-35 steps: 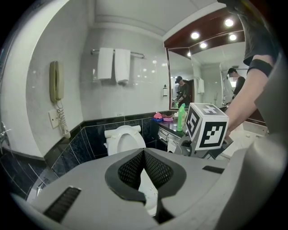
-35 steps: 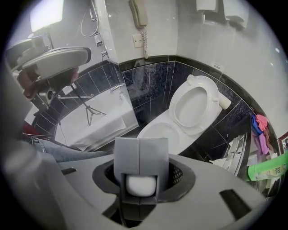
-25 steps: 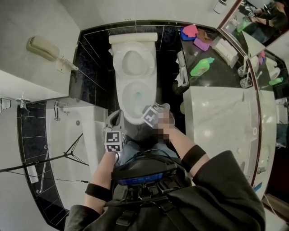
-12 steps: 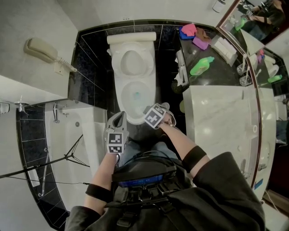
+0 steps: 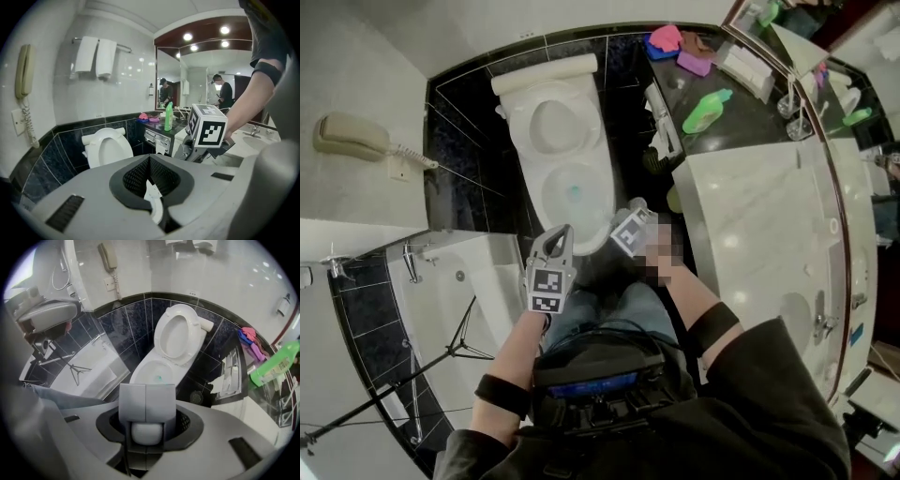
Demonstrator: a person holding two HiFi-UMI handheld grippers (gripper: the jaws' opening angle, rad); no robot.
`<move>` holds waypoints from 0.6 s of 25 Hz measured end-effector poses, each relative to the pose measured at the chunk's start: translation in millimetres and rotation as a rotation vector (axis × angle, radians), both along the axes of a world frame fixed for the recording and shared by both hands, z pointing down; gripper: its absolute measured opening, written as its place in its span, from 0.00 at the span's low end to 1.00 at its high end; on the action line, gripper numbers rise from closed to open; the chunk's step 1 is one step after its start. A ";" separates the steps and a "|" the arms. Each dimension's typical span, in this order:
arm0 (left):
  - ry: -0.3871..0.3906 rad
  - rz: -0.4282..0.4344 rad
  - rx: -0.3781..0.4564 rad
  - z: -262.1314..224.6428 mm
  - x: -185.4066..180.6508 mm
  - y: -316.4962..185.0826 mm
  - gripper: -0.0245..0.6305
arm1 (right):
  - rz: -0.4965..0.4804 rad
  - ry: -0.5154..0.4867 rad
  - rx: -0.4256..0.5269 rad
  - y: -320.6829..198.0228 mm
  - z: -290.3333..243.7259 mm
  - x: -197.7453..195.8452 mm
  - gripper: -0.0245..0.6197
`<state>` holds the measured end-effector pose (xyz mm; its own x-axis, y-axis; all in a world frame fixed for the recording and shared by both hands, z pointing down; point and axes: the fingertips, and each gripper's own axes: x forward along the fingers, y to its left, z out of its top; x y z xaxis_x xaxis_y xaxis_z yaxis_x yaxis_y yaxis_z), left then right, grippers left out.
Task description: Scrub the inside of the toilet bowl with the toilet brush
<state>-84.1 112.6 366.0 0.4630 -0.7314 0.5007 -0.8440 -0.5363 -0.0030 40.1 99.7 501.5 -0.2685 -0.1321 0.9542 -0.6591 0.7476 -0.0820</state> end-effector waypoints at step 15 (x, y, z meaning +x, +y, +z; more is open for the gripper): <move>0.009 0.231 -0.115 114.3 120.8 -38.7 0.04 | 0.301 0.105 -0.048 -13.0 120.3 114.4 0.31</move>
